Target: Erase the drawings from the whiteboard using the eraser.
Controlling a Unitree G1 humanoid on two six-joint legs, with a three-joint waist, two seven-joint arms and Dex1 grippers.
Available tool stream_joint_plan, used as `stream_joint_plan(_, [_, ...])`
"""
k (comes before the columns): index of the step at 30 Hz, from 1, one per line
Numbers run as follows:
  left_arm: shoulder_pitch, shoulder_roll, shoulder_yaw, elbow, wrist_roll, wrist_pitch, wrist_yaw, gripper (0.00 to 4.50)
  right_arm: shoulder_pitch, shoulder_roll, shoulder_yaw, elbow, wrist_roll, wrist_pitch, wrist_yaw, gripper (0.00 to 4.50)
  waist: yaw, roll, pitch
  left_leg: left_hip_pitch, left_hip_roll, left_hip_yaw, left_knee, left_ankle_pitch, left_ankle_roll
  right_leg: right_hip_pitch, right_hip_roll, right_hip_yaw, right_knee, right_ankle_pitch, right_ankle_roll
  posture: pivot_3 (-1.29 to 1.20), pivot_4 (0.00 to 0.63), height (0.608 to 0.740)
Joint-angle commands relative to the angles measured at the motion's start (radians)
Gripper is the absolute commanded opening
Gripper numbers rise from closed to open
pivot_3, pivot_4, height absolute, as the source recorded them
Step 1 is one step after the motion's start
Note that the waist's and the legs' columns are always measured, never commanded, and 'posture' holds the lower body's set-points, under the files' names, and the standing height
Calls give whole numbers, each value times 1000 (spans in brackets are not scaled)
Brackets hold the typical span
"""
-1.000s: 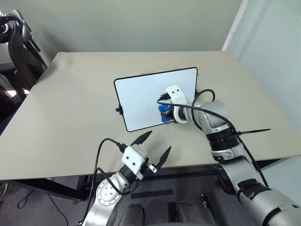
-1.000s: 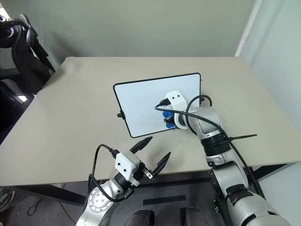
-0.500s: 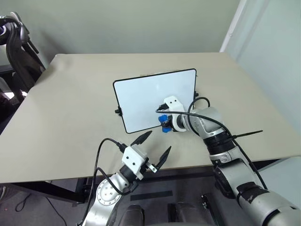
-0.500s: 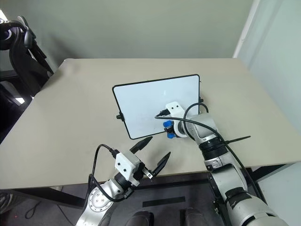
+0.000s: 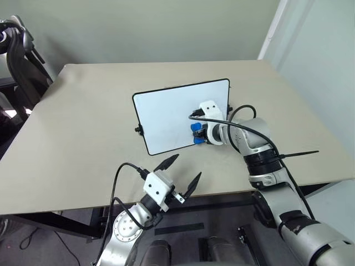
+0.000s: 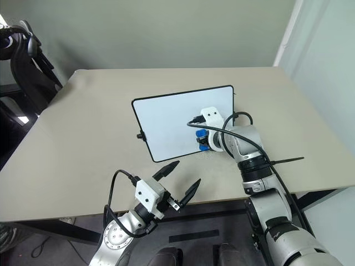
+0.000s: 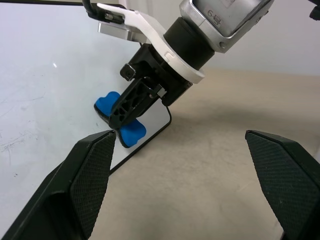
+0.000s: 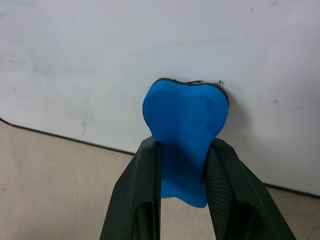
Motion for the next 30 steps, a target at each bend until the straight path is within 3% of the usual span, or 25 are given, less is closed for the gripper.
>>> stream_joint_plan(1, [-11,-3,2,-31,-5,-6,-2,4500,-15,15,-9,-35,4,-7,-15,1158,-1,0,0,0,0,0,0,0,1,0,0,0,0,0,0,0,150,730])
stream_joint_plan(15, [-5,-7,3,-37,-3,-10,6,4500,32,35,97,-20,12,68,24,1158,-4,-1,-2,3,0,-1,0,-1,1,-1,1,0,-1,-1,4,0,150,730])
stream_joint_plan(30, [2,-3,11,-41,-8,-15,4,4500,-4,-26,-38,82,-41,90,-83,1158,15,0,-1,1,0,0,0,-7,-3,-3,-1,0,-1,0,0,0,150,730])
